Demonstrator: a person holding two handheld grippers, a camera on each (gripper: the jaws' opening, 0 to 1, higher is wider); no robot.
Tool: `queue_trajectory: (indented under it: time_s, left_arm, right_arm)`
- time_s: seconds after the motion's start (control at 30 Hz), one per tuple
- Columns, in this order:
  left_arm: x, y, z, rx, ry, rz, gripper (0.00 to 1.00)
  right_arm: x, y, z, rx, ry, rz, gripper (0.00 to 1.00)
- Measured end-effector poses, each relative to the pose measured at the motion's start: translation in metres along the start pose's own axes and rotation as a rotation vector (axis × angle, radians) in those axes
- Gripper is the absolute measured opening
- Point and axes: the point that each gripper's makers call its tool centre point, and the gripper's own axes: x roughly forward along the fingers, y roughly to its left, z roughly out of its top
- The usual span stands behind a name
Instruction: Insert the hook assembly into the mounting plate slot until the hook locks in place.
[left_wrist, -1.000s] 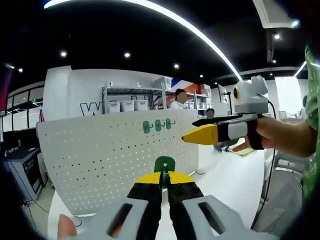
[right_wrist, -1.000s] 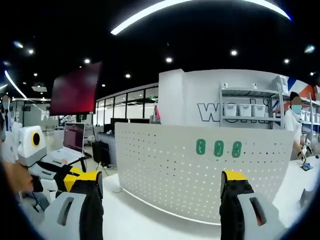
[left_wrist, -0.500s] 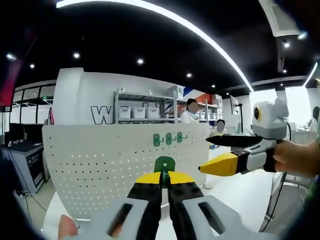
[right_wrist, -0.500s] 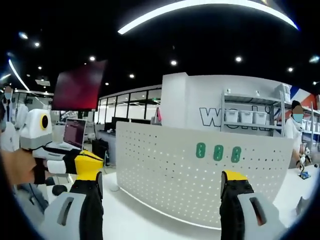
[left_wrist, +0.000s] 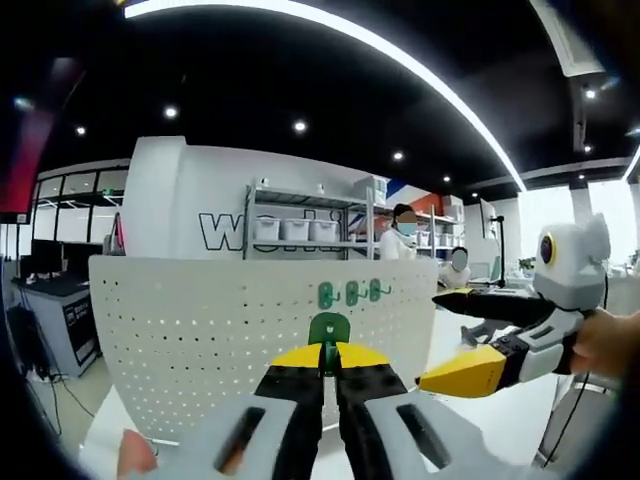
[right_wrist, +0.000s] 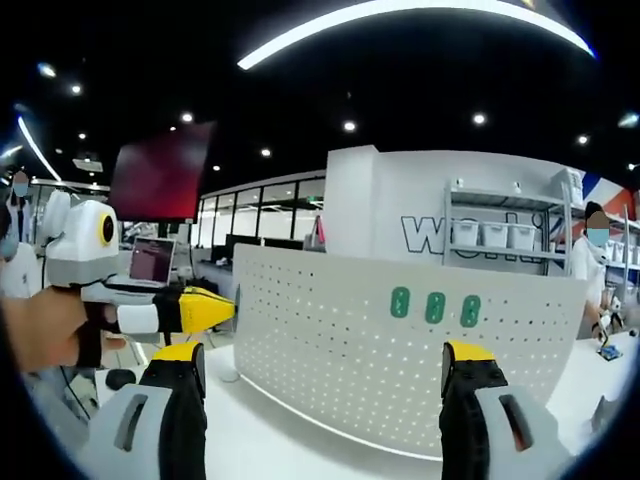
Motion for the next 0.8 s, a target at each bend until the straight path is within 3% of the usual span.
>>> queue_trajectory:
  time_s: [0.43, 0.8]
  left_arm:
    - [0.027, 0.006, 0.005, -0.11, -0.031, 0.095, 0.03]
    - [0.062, 0.002, 0.016, -0.092, -0.054, 0.13, 0.03]
  right_arm:
    - [0.0, -0.011, 0.002, -0.013, -0.001, 0.001, 1.0]
    - [0.0, -0.025, 0.003, -0.023, -0.008, 0.013, 1.0]
